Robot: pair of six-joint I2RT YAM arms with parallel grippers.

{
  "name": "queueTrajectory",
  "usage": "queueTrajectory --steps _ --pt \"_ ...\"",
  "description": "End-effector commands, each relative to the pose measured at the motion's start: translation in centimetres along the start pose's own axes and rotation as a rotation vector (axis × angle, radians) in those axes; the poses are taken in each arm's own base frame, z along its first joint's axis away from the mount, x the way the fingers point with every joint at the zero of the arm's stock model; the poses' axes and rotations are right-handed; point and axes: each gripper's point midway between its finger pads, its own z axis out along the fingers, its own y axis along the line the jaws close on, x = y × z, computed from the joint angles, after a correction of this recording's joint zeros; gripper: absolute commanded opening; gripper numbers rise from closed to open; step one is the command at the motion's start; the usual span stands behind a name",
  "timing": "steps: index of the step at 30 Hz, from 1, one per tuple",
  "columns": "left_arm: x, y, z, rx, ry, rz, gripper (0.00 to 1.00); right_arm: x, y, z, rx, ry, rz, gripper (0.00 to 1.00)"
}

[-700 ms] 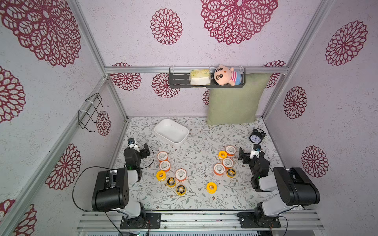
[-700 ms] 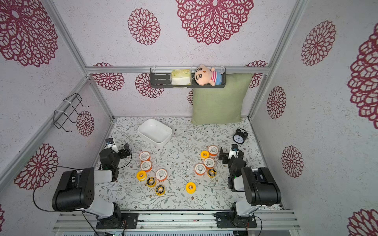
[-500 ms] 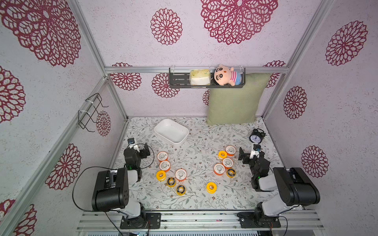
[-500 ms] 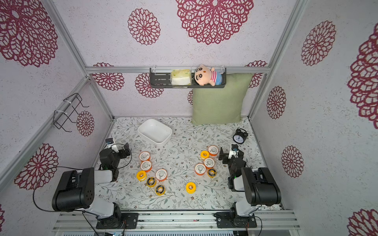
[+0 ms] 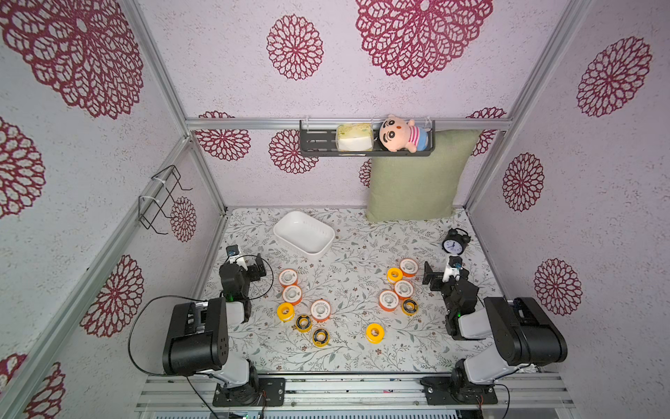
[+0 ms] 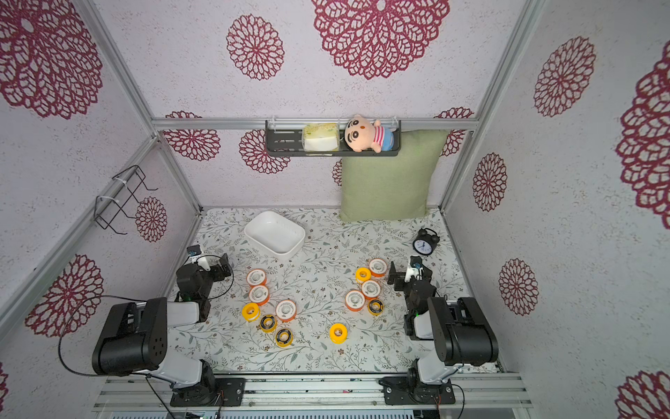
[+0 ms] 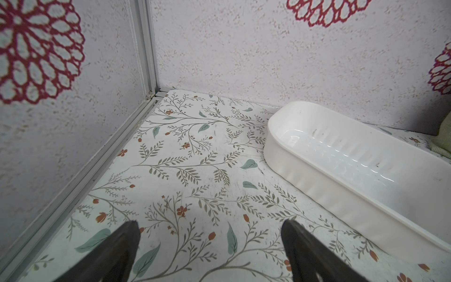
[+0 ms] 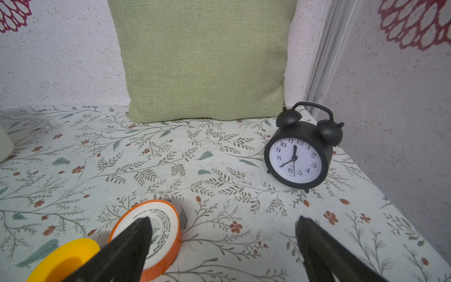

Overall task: Put the sealing tape into the storage box
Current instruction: Move the storage box to the center of the board.

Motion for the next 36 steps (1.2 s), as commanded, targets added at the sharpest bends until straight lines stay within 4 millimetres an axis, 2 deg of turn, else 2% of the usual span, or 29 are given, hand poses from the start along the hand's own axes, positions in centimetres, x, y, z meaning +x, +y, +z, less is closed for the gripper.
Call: queueTrajectory --steps 1,4,9,13,15,17,19,23,26,31,36 --pt "-0.9 -0.4 0.3 0.006 -0.021 0.018 0.98 -1.5 0.0 -0.1 0.007 -0.051 -0.001 0.99" --pt "-1.3 -0.3 -0.3 0.001 -0.051 0.016 0.98 -2.3 -0.4 -0.9 0.026 -0.087 0.008 0.99" --pt "-3.9 1.8 -3.3 -0.119 -0.144 -0.045 0.98 -4.4 -1.6 -3.0 0.092 -0.144 0.043 0.99" --pt "-5.6 3.0 -4.9 -0.199 -0.155 -0.111 0.98 -5.0 -1.9 -3.3 0.106 -0.113 0.115 0.99" --pt "-6.2 3.5 -5.4 -0.233 -0.116 -0.204 0.98 -5.1 -1.6 -3.6 0.083 -0.09 0.164 0.99" --pt "-6.5 3.1 -5.4 -0.225 -0.04 -0.321 0.98 -5.4 -1.0 -4.0 0.049 -0.083 0.168 0.99" --pt "-6.3 2.8 -5.2 -0.229 0.029 -0.43 0.98 -5.4 -1.3 -4.3 0.069 -0.064 0.202 0.99" --pt "-5.6 0.1 -3.7 -0.145 0.167 -0.566 0.98 -6.0 -1.1 -4.3 0.058 -0.015 0.261 0.99" --pt "-4.9 -2.5 -2.4 -0.089 0.254 -0.625 0.98 -5.5 -0.6 -3.3 0.047 0.073 0.292 0.99" --pt "-4.3 -8.1 0.0 -0.002 0.376 -0.6 0.99 -4.6 0.4 -1.3 0.011 0.206 0.314 0.99" --pt "-3.0 -12.6 3.1 0.048 0.478 -0.573 0.91 -4.4 1.4 -0.5 -0.025 0.254 0.323 0.99"
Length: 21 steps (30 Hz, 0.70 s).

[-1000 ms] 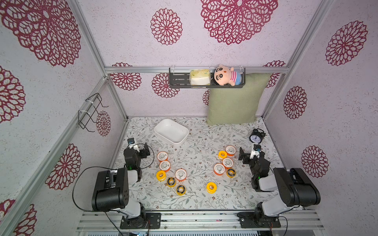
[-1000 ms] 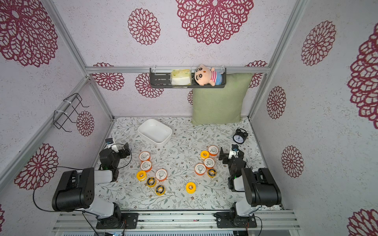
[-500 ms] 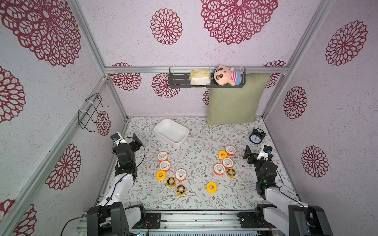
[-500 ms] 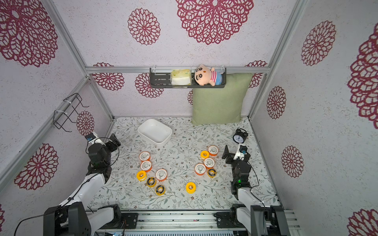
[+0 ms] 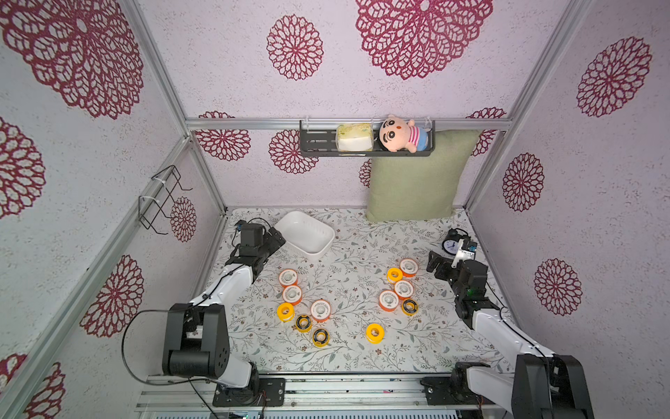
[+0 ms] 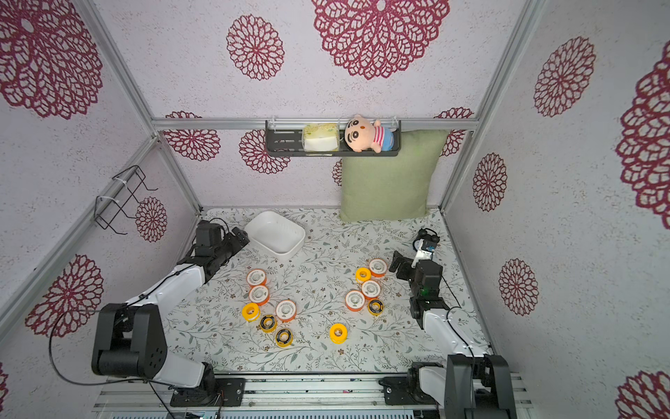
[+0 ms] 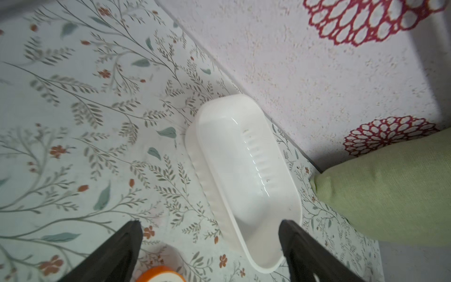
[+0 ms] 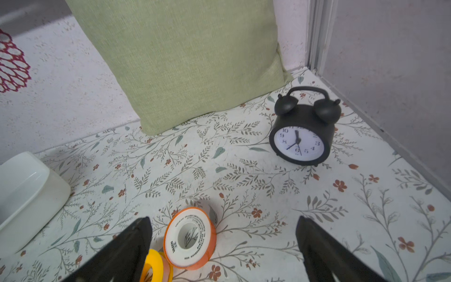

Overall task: Put the sealing tape into the storage box
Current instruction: Move the storage box to the center of the board.

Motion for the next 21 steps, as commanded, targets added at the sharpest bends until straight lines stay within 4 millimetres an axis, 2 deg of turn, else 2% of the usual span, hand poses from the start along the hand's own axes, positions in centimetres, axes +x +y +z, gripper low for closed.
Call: queueTrajectory --steps 1,4,7,14,21 --pt "1.8 -1.5 2.0 -0.008 0.092 -0.009 0.89 0.2 1.1 0.2 -0.044 0.049 0.025 0.99" --pt "2.5 -2.2 4.1 -0.042 0.137 0.006 0.84 0.4 1.5 0.2 -0.06 0.054 0.033 0.99" --pt "2.9 -2.0 5.4 -0.098 0.165 0.018 0.81 0.4 1.7 0.1 -0.068 0.057 0.035 0.99" --pt "3.4 -1.7 6.6 -0.181 0.167 0.066 0.81 0.4 1.7 -0.2 -0.066 0.058 0.035 0.99" --pt "3.7 -1.5 7.8 -0.219 0.186 0.103 0.68 0.2 1.7 -0.4 -0.069 0.052 0.032 0.99"
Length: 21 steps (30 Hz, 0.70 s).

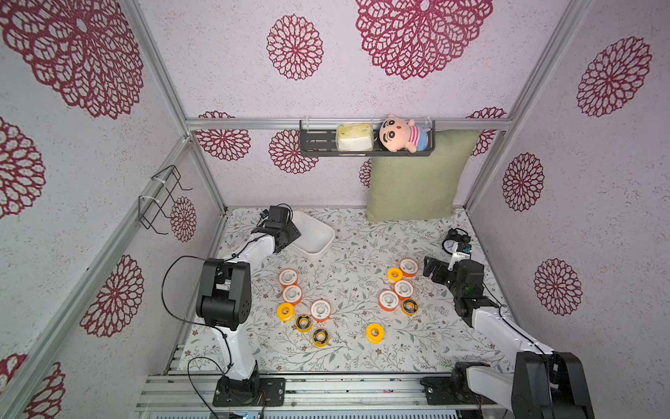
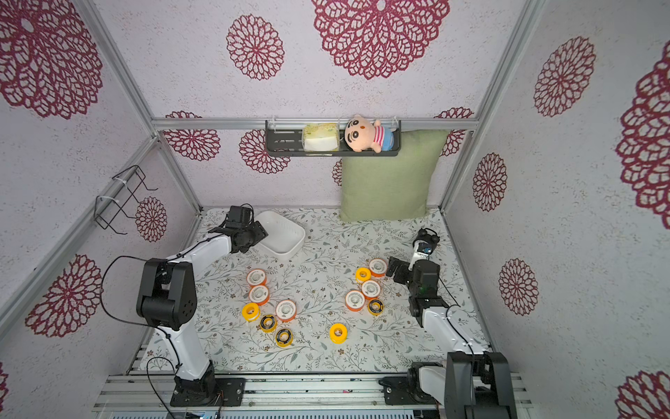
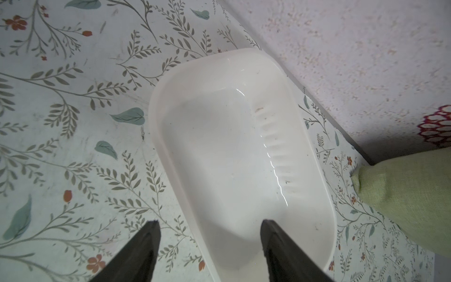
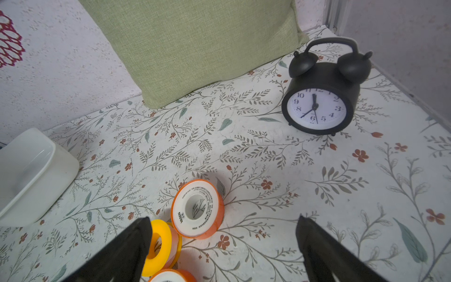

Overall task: Put the sealing tape into the storage box
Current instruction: Move the storage box to the center of the board.

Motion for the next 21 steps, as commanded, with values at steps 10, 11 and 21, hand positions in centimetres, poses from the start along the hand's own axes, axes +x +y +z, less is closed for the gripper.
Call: queueTrajectory --steps 10,11,21 --pt "2.7 0.3 3.5 -0.052 0.114 0.074 0.47 -2.1 1.2 -0.6 -0.037 -0.05 0.009 0.99" --pt "2.9 0.1 3.7 -0.041 0.126 0.076 0.41 -2.1 1.2 -0.6 -0.037 -0.049 0.007 0.99" --pt "5.9 -4.5 3.7 0.105 0.22 0.218 0.22 -1.7 1.6 -0.6 -0.062 -0.033 -0.001 0.99"
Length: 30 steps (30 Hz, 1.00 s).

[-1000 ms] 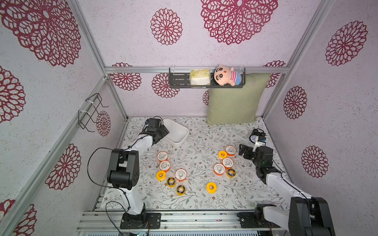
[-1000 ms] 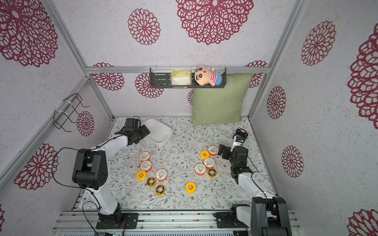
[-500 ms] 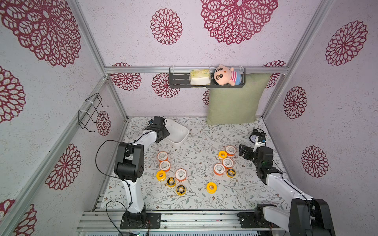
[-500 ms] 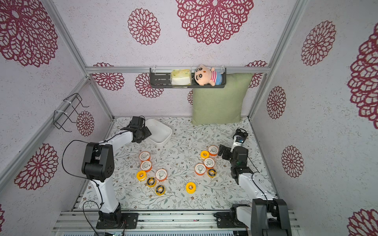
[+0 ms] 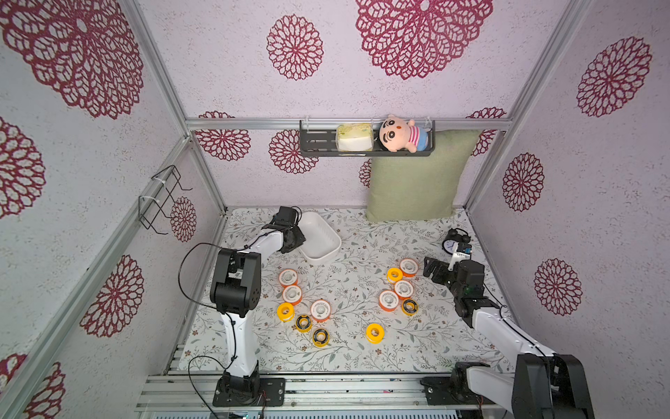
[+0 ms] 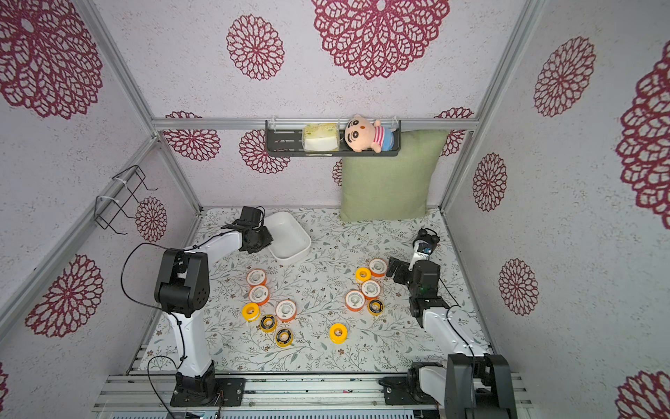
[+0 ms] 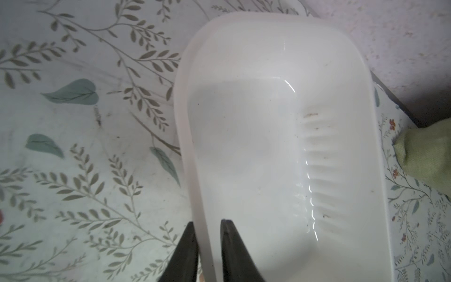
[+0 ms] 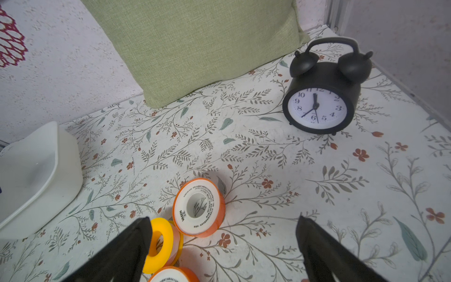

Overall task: Put the sealing tape into the storage box
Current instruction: Move the storage box to the center of the board.

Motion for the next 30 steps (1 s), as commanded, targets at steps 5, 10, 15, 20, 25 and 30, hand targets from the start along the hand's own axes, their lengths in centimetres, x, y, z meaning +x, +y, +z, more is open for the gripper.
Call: queueTrajectory --steps 5,10,15,20,25,30 --pt "4.7 -5.3 0.3 0.137 0.133 0.2 0.19 -1.1 2.0 -0.2 -0.093 -0.01 -0.021 0.99" --pt "7.8 -6.8 -0.8 0.159 0.192 0.305 0.18 -0.4 2.6 0.0 -0.112 0.024 -0.045 0.99" --pt "10.3 -7.0 -2.5 0.145 0.224 0.396 0.18 0.5 3.2 0.0 -0.121 0.061 -0.077 0.99" --pt "12.4 -7.0 -3.7 0.146 0.252 0.431 0.19 1.4 4.0 0.3 -0.133 0.103 -0.106 0.99" --pt "14.1 -7.1 -4.4 0.14 0.277 0.468 0.18 2.5 4.8 1.1 -0.133 0.174 -0.149 0.99" --pt "14.7 -7.0 -5.8 0.122 0.262 0.466 0.13 3.2 5.9 2.1 -0.138 0.228 -0.193 0.99"
